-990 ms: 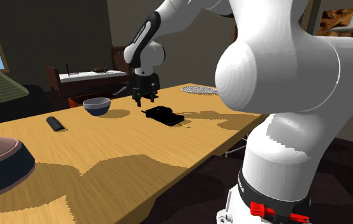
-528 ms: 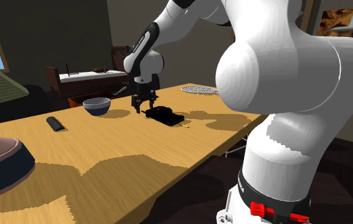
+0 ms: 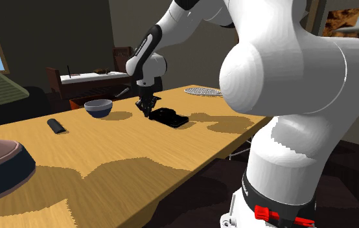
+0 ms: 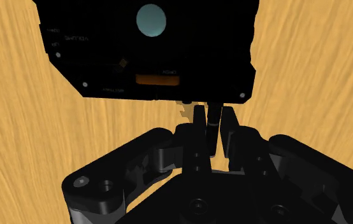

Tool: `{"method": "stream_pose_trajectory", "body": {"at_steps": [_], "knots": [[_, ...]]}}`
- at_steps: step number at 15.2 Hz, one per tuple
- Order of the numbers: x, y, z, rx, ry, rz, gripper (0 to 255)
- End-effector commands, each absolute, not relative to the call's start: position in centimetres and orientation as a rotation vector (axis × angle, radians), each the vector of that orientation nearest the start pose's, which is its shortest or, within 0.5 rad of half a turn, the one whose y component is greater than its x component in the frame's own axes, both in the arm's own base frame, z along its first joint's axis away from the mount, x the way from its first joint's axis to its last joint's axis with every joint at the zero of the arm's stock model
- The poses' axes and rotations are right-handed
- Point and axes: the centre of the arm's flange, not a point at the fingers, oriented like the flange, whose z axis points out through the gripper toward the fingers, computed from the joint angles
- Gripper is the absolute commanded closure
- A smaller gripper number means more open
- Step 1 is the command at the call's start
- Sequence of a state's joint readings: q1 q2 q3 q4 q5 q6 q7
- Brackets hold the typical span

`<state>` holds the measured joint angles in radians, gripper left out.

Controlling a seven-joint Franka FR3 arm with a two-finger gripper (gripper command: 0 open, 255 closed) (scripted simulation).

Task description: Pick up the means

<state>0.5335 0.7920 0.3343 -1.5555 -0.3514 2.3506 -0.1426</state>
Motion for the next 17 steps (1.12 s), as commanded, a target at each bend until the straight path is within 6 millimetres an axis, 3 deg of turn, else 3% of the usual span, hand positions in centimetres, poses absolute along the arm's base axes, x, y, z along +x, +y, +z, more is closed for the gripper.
{"method": "stream_pose_trajectory", "body": {"at_steps": [1, 4, 17], "knots": [[48.8, 51.3, 20.2, -2.633, -1.711, -0.096, 255], [48.9, 51.2, 20.2, -2.633, -1.711, -0.096, 255], [48.9, 51.2, 27.0, -2.633, -1.711, -0.096, 255]]}}
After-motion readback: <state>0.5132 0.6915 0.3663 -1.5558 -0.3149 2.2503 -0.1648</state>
